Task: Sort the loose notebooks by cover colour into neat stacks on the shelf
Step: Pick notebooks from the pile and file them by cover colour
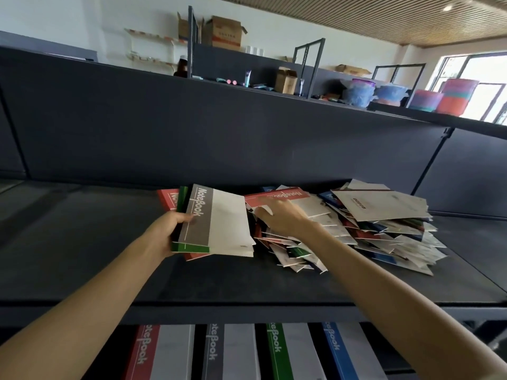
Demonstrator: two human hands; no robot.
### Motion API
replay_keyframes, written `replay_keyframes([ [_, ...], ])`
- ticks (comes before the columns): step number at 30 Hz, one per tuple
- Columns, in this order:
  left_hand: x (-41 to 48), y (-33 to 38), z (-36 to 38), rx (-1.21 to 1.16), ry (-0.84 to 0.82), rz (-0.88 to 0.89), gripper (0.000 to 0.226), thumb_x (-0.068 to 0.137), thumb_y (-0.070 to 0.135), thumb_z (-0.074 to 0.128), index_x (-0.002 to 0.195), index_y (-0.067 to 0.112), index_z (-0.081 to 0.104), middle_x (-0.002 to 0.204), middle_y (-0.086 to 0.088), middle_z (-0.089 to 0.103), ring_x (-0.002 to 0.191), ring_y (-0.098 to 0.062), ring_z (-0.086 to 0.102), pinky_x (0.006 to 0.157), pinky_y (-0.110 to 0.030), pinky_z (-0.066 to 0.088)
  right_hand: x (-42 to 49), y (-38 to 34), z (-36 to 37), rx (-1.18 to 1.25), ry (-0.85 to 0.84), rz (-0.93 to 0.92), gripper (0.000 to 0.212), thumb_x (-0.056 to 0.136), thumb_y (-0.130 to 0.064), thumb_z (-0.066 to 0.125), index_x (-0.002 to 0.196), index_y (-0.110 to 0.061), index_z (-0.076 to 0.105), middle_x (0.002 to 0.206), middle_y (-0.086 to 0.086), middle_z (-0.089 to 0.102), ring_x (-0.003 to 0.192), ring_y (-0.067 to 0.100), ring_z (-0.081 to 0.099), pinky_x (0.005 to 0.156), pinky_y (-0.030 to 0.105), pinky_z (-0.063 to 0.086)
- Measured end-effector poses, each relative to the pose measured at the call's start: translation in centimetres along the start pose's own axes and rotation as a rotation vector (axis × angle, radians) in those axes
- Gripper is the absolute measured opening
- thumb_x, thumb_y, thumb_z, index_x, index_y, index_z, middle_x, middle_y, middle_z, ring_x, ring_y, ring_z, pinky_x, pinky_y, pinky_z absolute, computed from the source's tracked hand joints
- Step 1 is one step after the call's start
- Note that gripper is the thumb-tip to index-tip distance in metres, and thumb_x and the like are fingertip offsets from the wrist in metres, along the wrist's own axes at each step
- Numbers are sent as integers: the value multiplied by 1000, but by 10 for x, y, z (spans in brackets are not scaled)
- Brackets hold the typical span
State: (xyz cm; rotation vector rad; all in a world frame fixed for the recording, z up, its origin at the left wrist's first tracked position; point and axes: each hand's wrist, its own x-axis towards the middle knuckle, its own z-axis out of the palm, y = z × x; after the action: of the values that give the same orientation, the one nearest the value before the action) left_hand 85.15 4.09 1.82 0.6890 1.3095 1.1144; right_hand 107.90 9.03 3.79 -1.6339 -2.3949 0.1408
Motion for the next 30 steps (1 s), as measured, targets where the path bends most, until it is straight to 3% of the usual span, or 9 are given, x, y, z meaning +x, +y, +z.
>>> replay_keyframes([
  [5, 3, -1, -5, -9, 11, 3, 5, 94, 13, 52, 89, 10, 51, 85, -11, 60, 75, -24, 58, 59, -33, 43, 11, 13, 12, -425, -239, 45, 53, 96, -48, 41, 129, -7, 48, 127, 15, 56, 111, 30, 55, 90, 34, 41],
  [10, 3, -3, -17, -27, 4, -22, 3, 93, 11, 52, 95, 10, 50, 90, -13, 61, 80, -26, 60, 64, -37, 46, 15, 10, -2, -304, -113, 145, 33, 102, -12, 30, 118, 0, 57, 120, 16, 59, 108, 31, 57, 81, 34, 43],
  [13, 3, -7, -21, -57, 0, -31, 7, 93, 10, 52, 100, 9, 51, 91, -13, 62, 81, -27, 60, 74, -40, 46, 10, 6, 0, -91, 80, 180, 30, 100, -11, 35, 111, 2, 60, 113, 21, 62, 101, 33, 58, 77, 32, 43],
  [16, 0, -11, -22, -86, -29, -35, 15, 96, 19, 52, 106, 9, 53, 91, -12, 63, 81, -26, 61, 73, -39, 48, -9, -10, 14, 151, 195, -50, 26, 96, -3, 45, 111, -1, 65, 112, 18, 66, 103, 31, 61, 85, 30, 42],
  [19, -4, -15, -23, -158, -52, -35, 22, 100, 30, 43, 105, 11, 52, 93, -11, 62, 82, -25, 60, 71, -39, 46, -32, -21, 36, 158, 97, -370, 28, 89, 5, 54, 113, 0, 67, 125, 16, 61, 122, 29, 54, 104, 29, 38],
  [22, -10, -22, -28, -145, -72, -34, 26, 99, 34, 43, 114, 14, 49, 100, -10, 62, 85, -25, 60, 74, -40, 44, -48, -20, 48, 102, 60, -394, 31, 87, 5, 56, 115, -3, 67, 129, 17, 58, 124, 31, 52, 106, 33, 37],
  [25, -20, -30, -34, -95, -31, -15, 24, 97, 29, 49, 115, 14, 51, 95, -7, 63, 82, -24, 60, 65, -37, 45, -67, -31, 45, 233, -37, -282, 30, 94, -7, 55, 123, -7, 62, 140, 9, 48, 125, 16, 47, 103, 18, 34],
  [27, -29, -34, -37, -81, -4, 5, 26, 96, 28, 50, 117, 13, 53, 97, -8, 63, 81, -23, 61, 63, -36, 45, -77, -43, 40, 438, -63, -116, 33, 96, -17, 52, 126, -5, 59, 139, 7, 49, 117, 12, 50, 98, 20, 40],
  [30, -47, -40, -38, -72, 28, 58, 33, 96, 28, 52, 124, 11, 55, 109, -8, 65, 82, -22, 63, 61, -34, 47, -78, -62, 36, 683, 57, 243, 27, 95, -23, 55, 104, 0, 64, 98, 14, 65, 85, 24, 61, 85, 35, 48],
])
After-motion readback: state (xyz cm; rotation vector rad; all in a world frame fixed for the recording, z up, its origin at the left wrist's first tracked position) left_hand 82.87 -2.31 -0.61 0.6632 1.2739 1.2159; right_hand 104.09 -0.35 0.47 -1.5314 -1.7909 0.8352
